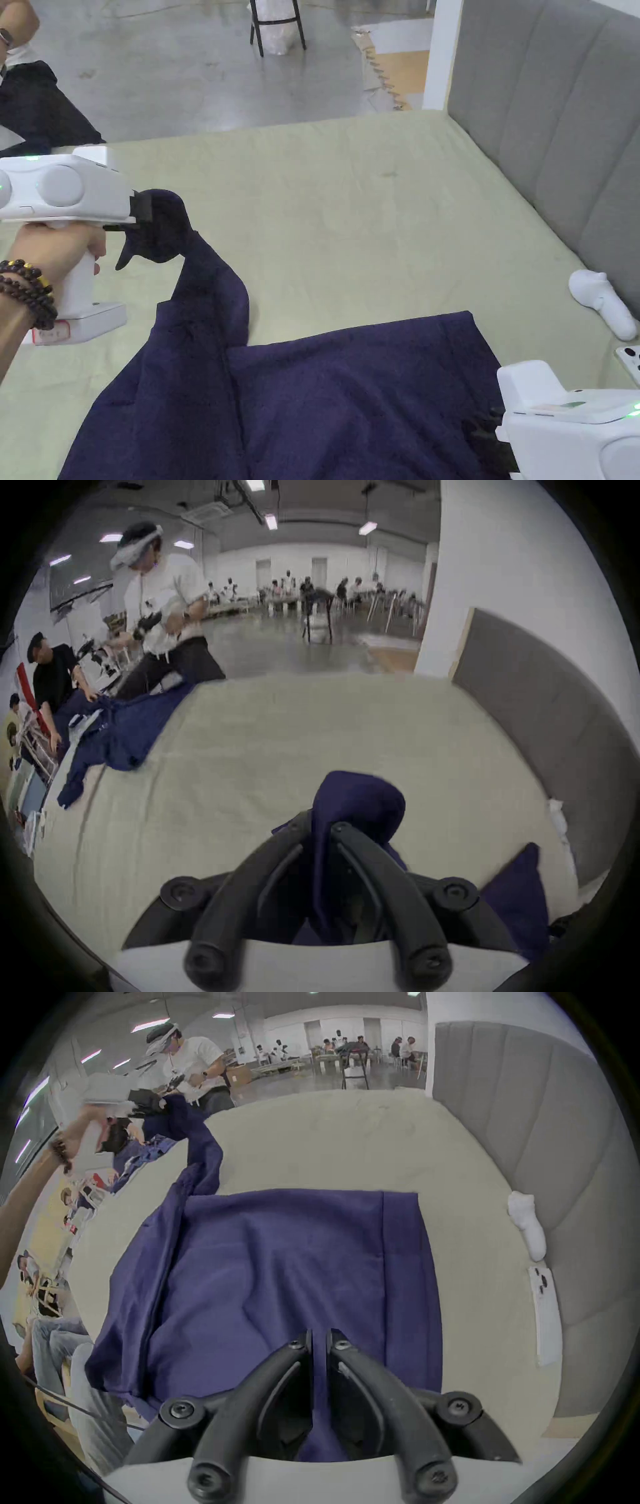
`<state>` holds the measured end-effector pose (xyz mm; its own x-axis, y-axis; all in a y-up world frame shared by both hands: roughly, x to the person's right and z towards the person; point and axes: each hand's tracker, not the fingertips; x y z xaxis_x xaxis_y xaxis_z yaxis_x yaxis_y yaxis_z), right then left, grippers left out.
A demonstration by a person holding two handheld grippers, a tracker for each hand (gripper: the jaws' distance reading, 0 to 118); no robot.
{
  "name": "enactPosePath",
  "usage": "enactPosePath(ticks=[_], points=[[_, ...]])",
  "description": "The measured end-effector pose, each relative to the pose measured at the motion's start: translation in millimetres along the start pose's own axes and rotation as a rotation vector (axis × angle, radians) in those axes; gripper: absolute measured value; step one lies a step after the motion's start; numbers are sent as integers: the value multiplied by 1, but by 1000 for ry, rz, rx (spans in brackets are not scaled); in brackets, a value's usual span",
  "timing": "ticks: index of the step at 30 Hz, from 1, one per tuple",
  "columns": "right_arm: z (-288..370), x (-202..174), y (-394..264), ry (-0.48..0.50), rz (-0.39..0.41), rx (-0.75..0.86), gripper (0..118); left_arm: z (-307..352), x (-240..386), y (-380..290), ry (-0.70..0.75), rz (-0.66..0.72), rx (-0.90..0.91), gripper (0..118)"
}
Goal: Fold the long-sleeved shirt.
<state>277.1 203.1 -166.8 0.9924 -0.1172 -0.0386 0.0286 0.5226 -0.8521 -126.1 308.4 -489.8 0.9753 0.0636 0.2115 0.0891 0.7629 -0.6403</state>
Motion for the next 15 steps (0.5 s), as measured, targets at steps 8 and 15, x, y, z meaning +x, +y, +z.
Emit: enactPosePath(ticks=[8, 15], points=[[61, -27, -17, 30, 18, 112, 6, 190, 27, -151, -73, 42, 21, 11], [83, -37, -35, 59, 20, 136, 6, 196, 42, -348, -70, 248, -318, 11]])
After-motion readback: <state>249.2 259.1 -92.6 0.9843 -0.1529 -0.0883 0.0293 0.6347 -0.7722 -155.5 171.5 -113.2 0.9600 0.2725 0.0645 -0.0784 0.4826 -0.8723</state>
